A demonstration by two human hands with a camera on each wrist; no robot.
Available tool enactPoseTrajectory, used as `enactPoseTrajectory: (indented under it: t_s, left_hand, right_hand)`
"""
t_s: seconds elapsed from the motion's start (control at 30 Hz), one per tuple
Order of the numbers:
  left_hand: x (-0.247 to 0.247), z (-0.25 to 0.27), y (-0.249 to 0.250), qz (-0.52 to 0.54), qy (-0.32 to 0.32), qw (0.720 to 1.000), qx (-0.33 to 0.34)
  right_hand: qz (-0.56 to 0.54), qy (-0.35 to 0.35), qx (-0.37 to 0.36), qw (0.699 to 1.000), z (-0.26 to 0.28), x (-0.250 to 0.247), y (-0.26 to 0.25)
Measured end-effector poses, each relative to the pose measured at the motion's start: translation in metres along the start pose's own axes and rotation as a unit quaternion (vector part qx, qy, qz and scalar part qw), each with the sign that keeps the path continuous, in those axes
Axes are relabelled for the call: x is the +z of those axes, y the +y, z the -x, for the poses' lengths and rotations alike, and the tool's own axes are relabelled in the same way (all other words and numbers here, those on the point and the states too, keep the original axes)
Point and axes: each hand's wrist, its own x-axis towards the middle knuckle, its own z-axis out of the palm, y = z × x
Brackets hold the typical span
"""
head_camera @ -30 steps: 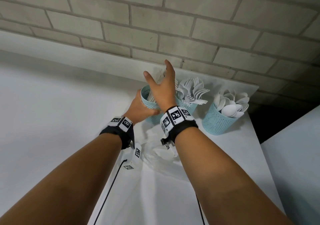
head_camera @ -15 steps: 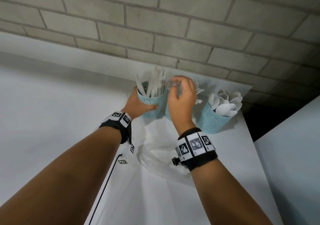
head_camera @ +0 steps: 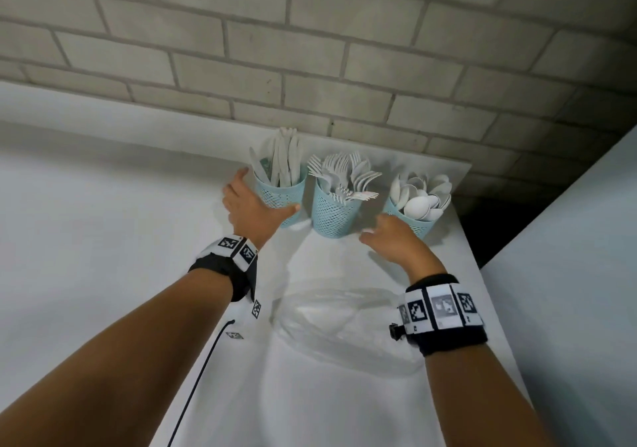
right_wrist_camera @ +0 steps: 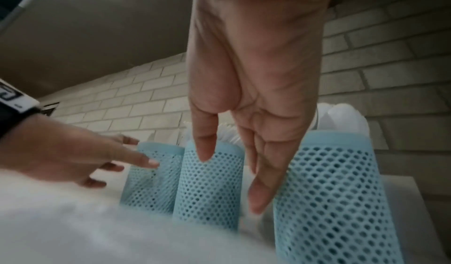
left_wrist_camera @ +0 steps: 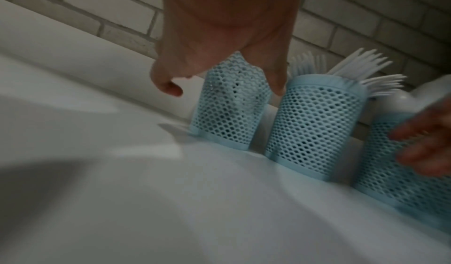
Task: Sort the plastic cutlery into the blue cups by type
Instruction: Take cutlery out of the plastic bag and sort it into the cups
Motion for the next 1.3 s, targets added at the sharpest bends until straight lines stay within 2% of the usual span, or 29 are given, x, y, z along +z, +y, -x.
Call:
enactPoseTrajectory:
  t_s: [0.07,0.1,0.17,0.2,0.27,0.37,0.43,0.57,0.7,0.8,0.9,1.0,1.1,1.2,1.3]
  left_hand:
    - [-0.01,0.013,0.007,-0.028,0.046,0.998,0.029]
    - [-0.014,0.016,0.008,-0.035,0.061,0.995,0.065]
    - [-0.016,0.021,0.014,-0.039,0.051,0.987,0.148]
    - [-0.016,0.022,0.019,-0.025,0.016,0.986,0.167]
    - [-0.01,0.025,0.031,0.002,-0.088,0.984,0.156]
    - [0.011,0.029,0.04,-0.015,-0.235,0.969,0.074]
    - [0.025,0.032,0.043,0.002,-0.281,0.958,0.05]
    - [0.048,0.03,0.048,0.065,-0.25,0.966,0.019]
    - [0.058,0.025,0.053,0.13,-0.214,0.968,0.002]
    - [0.064,0.026,0.05,0.177,-0.183,0.967,-0.007]
    - [0.062,0.026,0.052,0.176,-0.203,0.963,0.009]
    - [0.054,0.028,0.053,0.163,-0.27,0.949,0.026]
    - [0.046,0.026,0.054,0.159,-0.339,0.927,0.026]
    - [0.041,0.025,0.056,0.167,-0.372,0.912,0.035]
    - [0.038,0.024,0.054,0.17,-0.389,0.905,0.027]
  right_hand:
    - [-0.125,0.032,-0.02,0.991,-0.004,0.009,-0.002]
    - [-0.178,0.059,-0.01,0.982,-0.006,0.013,-0.006]
    - [-0.239,0.111,0.013,0.965,-0.014,0.02,-0.013]
    - [-0.262,0.135,0.021,0.955,-0.016,0.021,-0.019]
    - [-0.306,0.172,0.028,0.936,-0.024,0.024,-0.028]
    - [-0.342,0.203,0.014,0.917,-0.033,0.024,-0.038]
    - [-0.356,0.221,0.006,0.908,-0.038,0.023,-0.043]
    - [-0.42,0.224,-0.003,0.879,-0.046,0.023,-0.04]
    - [-0.396,0.229,-0.029,0.888,-0.048,0.021,-0.031]
    - [-0.382,0.26,-0.066,0.884,-0.043,0.022,-0.024]
    - [-0.359,0.279,-0.102,0.885,-0.043,0.022,-0.021]
    - [-0.338,0.27,-0.12,0.893,-0.047,0.014,-0.021]
    - [-0.275,0.226,-0.156,0.921,-0.051,0.001,-0.024]
    - [-0.279,0.119,-0.17,0.938,-0.046,-0.01,-0.032]
    - [-0.22,-0.03,-0.166,0.961,-0.038,-0.027,-0.032]
